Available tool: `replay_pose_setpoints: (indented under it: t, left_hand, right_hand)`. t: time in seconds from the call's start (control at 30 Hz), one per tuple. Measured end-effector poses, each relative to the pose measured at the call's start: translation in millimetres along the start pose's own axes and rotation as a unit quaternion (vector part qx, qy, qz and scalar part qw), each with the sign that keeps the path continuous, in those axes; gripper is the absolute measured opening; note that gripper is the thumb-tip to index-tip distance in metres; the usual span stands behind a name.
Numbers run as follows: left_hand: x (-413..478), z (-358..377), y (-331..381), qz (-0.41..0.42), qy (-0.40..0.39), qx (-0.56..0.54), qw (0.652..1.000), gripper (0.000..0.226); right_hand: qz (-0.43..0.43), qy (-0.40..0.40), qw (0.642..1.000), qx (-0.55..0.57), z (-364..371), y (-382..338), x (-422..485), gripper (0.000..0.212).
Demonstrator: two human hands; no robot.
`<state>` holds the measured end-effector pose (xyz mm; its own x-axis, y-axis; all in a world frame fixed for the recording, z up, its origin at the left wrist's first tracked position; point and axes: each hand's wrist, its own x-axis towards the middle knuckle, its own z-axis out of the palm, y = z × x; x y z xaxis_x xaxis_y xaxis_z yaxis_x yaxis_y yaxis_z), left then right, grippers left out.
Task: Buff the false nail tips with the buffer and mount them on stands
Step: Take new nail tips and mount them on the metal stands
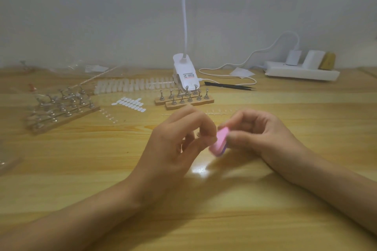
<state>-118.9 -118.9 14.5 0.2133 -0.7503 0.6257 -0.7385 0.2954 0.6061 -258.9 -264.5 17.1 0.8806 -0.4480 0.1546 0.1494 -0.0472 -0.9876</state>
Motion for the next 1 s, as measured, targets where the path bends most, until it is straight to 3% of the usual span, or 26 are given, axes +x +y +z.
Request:
replay_pose_setpoints:
  t: [0.07,0.17,0.27,0.4,0.53,0.63,0.77,0.9,1.0]
  left_hand:
    - [0,-1,-1,-0.003,0.015,-0.001,1.000,0.016]
    - [0,-1,0,-0.004,0.004,0.003,1.000,0.016]
    - [0,-1,1,-0.003,-0.002,0.003,1.000,0.016]
    - [1,-1,0,-0.010,-0.023,-0.001,1.000,0.016]
    - [-1,0,0,0.000,-0.055,-0.006,0.998,0.011]
    - [0,-3,-2,-0.058,-0.018,-0.084,0.995,0.012]
    - [3,-7,-4,-0.141,0.014,-0.190,0.971,0.013]
    - [3,-8,-5,-0.202,0.003,-0.282,0.938,0.022]
    - [4,-8,-8,-0.219,0.006,-0.296,0.930,0.026]
  right_hand:
    - [0.003,0.036,0.999,0.031,-5,1,2,0.017]
    - [0.002,-0.019,1.000,-0.023,-2,1,0,0.016]
    - [-0.008,0.034,0.999,0.028,-6,3,3,0.015]
    - [-0.002,-0.046,0.998,-0.035,-4,3,1,0.015]
    - [-0.016,0.052,0.998,0.032,-14,6,6,0.019]
    - [-0.052,0.076,0.996,0.007,-23,3,9,0.025]
    - [-0.105,0.126,0.970,-0.179,-46,-9,13,0.024]
    - [0.007,0.067,0.925,-0.374,-60,-20,16,0.029]
    - [0.065,-0.005,0.823,-0.564,-59,-25,13,0.043]
